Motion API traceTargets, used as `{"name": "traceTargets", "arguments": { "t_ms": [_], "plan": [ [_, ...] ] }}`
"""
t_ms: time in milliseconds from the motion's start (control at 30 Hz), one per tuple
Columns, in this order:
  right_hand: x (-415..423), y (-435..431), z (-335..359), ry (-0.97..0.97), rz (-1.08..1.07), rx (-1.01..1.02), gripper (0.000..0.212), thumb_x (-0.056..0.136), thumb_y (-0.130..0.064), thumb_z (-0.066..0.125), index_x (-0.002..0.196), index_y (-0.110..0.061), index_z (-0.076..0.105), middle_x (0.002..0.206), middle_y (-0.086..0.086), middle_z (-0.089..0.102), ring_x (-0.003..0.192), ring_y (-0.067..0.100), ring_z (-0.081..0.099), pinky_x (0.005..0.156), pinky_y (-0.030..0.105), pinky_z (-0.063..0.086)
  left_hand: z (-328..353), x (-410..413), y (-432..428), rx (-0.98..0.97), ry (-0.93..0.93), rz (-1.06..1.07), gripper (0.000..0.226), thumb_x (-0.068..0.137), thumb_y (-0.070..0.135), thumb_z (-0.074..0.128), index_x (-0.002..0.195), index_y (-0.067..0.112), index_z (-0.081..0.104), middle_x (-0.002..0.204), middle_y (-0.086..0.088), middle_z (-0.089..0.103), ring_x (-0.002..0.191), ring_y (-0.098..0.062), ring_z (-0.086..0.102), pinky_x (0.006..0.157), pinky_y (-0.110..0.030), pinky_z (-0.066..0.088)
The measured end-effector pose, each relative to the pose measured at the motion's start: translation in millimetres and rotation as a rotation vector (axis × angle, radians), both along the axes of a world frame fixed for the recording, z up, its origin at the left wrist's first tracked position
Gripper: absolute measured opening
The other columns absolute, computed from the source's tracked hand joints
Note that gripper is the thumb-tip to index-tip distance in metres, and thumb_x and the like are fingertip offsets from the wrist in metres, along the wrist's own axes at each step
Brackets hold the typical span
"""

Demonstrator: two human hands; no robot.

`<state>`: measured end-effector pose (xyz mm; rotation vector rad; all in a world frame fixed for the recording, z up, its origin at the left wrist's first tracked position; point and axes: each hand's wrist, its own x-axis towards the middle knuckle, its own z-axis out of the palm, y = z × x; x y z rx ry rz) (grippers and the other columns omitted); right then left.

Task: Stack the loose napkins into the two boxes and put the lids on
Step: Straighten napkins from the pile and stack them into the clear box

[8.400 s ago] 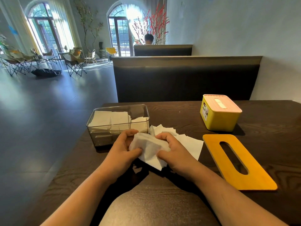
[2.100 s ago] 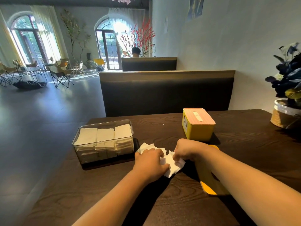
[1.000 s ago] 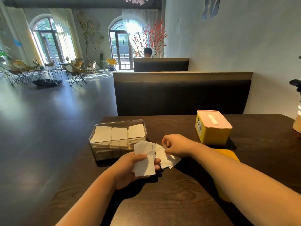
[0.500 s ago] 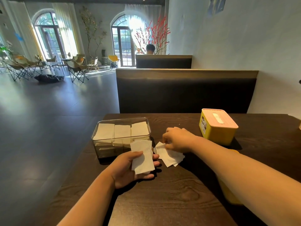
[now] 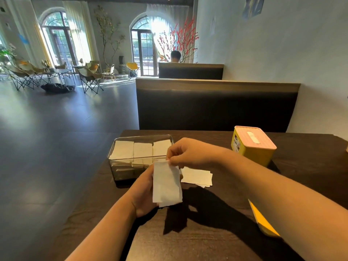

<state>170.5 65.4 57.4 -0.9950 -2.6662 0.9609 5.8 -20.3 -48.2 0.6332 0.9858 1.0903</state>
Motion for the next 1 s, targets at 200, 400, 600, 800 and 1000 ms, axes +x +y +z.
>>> {"name": "traceTargets", "arguments": {
  "t_ms": [200, 400, 600, 800, 1000],
  "plan": [
    [-19, 5, -27, -0.132, -0.052, 0.228, 0.020, 0.102, -0.034, 0.064, 0.114, -0.023, 0.075, 0.111, -0.005, 0.071, 0.098, 0.013, 0.066, 0.091, 0.035, 0.061, -1, -5, -4, -0.064, -0.132, 0.021, 0.092, 0.083, 0.090, 0.036, 0.136, 0.021, 0.066, 0.133, -0.023, 0.069, 0.120, -0.045, 0.068, 0.098, -0.072, 0.051],
    [-5, 10, -30, 0.037, -0.121, 0.317, 0.013, 0.102, -0.042, 0.062, 0.109, -0.032, 0.068, 0.095, -0.011, 0.069, 0.085, 0.007, 0.066, 0.080, 0.030, 0.060, 1, -2, -7, -0.064, -0.051, 0.023, 0.049, 0.100, 0.041, 0.059, 0.138, 0.010, 0.064, 0.125, -0.018, 0.073, 0.111, -0.033, 0.074, 0.087, -0.060, 0.061],
    [35, 44, -50, -0.262, -0.157, 0.326, 0.011, 0.098, -0.033, 0.065, 0.109, -0.031, 0.068, 0.104, -0.012, 0.060, 0.096, 0.010, 0.062, 0.086, 0.030, 0.058, 5, -2, -6, -0.100, -0.059, 0.053, 0.045, 0.104, 0.036, 0.053, 0.139, 0.008, 0.061, 0.128, -0.015, 0.074, 0.113, -0.028, 0.074, 0.085, -0.055, 0.062],
    [31, 53, -68, -0.481, -0.002, 0.342, 0.045, 0.097, -0.031, 0.070, 0.139, -0.039, 0.057, 0.132, -0.008, 0.051, 0.111, 0.012, 0.054, 0.095, 0.030, 0.054, 6, -2, -4, -0.110, -0.051, 0.050, 0.043, 0.105, 0.036, 0.054, 0.141, 0.012, 0.057, 0.127, -0.015, 0.074, 0.113, -0.029, 0.075, 0.087, -0.057, 0.061],
    [19, 58, -61, -0.523, -0.099, 0.152, 0.069, 0.091, -0.016, 0.077, 0.150, -0.030, 0.044, 0.141, 0.000, 0.052, 0.113, 0.018, 0.052, 0.083, 0.030, 0.049, 6, -3, -5, -0.116, -0.042, 0.042, 0.045, 0.104, 0.037, 0.055, 0.139, 0.010, 0.059, 0.126, -0.015, 0.075, 0.111, -0.029, 0.075, 0.087, -0.056, 0.061]
  ]
}}
